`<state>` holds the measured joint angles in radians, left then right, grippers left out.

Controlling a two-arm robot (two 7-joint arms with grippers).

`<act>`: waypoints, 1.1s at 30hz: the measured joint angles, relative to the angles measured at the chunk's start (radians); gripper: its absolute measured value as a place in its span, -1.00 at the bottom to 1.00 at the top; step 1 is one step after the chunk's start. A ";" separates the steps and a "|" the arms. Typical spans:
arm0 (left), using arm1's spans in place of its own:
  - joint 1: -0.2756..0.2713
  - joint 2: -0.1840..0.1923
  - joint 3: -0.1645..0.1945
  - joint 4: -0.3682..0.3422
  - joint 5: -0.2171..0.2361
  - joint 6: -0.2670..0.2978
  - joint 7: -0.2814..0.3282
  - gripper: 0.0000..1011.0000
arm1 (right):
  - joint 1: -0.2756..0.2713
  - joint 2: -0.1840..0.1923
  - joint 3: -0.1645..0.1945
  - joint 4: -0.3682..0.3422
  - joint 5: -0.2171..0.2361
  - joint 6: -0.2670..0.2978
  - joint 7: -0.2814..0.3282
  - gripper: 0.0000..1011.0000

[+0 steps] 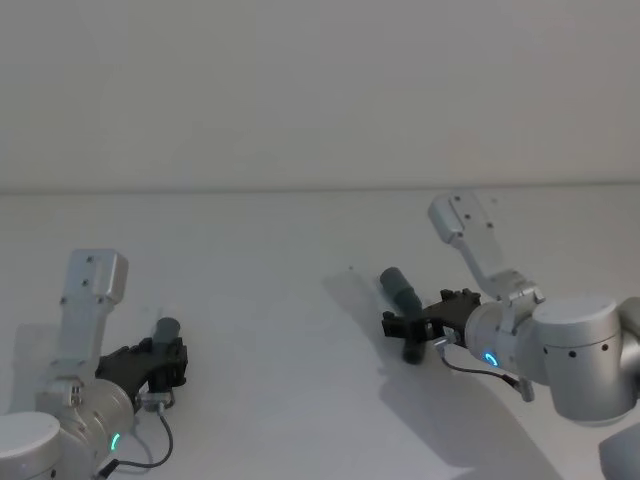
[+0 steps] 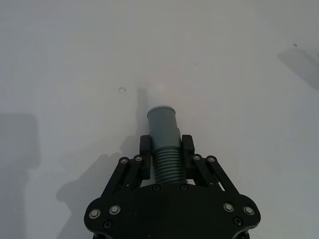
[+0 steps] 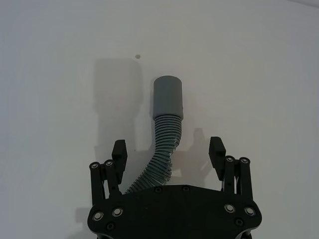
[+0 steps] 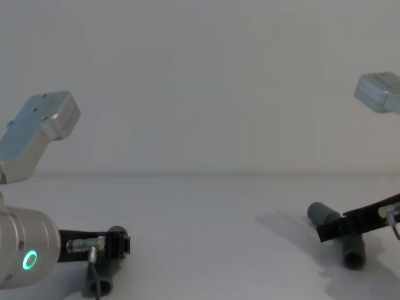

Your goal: Use both hands to pick up one end of the pipe from the table, align the ends, and insert them.

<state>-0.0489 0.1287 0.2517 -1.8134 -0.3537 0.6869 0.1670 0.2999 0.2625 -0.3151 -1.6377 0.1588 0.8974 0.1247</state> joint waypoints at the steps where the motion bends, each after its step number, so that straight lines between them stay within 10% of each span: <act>1: 0.000 0.000 0.000 0.000 0.000 0.000 0.000 -0.35 | 0.000 0.000 0.000 0.001 -0.001 0.000 0.000 0.98; 15: 0.000 0.000 0.000 0.000 0.000 0.000 0.000 -0.35 | 0.007 -0.017 0.000 0.021 -0.012 0.005 -0.003 0.93; 33: 0.000 0.000 0.000 0.000 0.000 0.000 0.000 -0.35 | 0.010 -0.028 0.002 0.033 -0.019 0.004 -0.006 -0.12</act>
<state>-0.0489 0.1286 0.2516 -1.8134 -0.3537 0.6869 0.1670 0.3095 0.2344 -0.3128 -1.6048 0.1402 0.9019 0.1183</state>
